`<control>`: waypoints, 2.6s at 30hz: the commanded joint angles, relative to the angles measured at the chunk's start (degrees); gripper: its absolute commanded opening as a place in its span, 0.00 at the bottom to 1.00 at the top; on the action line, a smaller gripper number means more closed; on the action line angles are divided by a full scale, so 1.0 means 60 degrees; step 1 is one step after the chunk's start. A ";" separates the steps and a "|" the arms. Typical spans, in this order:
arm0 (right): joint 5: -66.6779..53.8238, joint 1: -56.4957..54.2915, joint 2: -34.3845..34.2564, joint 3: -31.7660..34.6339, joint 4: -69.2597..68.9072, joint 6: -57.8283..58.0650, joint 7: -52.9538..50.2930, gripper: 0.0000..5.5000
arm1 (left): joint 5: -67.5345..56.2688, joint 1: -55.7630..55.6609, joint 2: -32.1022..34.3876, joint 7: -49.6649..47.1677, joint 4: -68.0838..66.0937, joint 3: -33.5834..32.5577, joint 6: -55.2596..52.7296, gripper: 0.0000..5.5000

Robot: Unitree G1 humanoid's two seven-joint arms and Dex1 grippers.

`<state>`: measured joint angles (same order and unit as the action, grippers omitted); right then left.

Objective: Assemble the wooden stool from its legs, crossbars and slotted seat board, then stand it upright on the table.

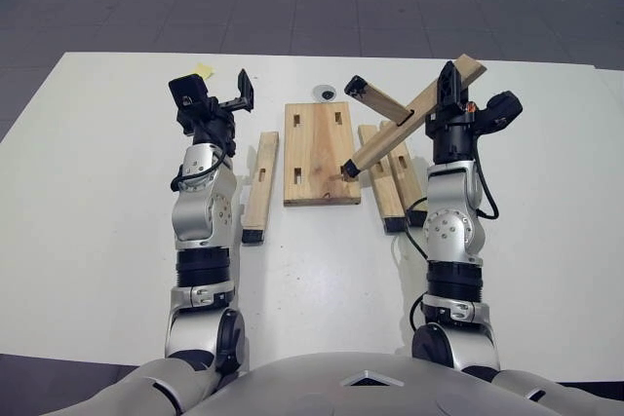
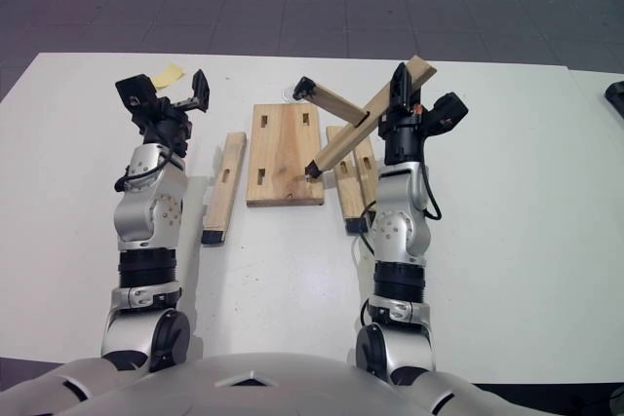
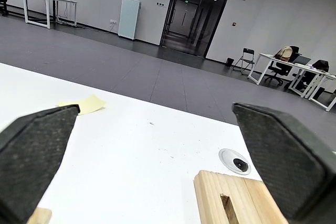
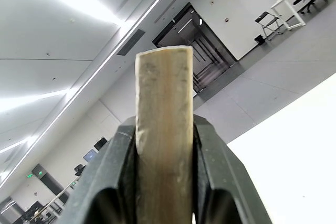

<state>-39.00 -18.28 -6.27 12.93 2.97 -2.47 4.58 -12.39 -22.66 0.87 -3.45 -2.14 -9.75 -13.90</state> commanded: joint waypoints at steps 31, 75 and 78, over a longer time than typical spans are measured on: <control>0.4077 0.2125 0.1044 -0.2550 -0.0247 0.0649 -0.0740 0.19 | 0.0020 -0.0558 -0.0009 -0.0786 0.1036 -0.0363 -0.0568 0.98; 0.2668 0.2457 0.2189 -0.2757 -0.3045 0.2488 0.1001 0.44 | 0.0245 -0.0669 -0.0508 -0.1226 0.1070 0.0010 -0.0670 0.98; 0.2621 0.2410 0.2032 -0.2701 -0.3098 0.2358 0.1065 0.52 | 0.0242 -0.0653 -0.0530 -0.1208 0.1018 0.0047 -0.0657 0.98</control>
<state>-23.44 -3.41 6.74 -3.56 -15.58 11.49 10.73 -11.26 -25.92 -1.81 -10.78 4.72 -9.94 -17.76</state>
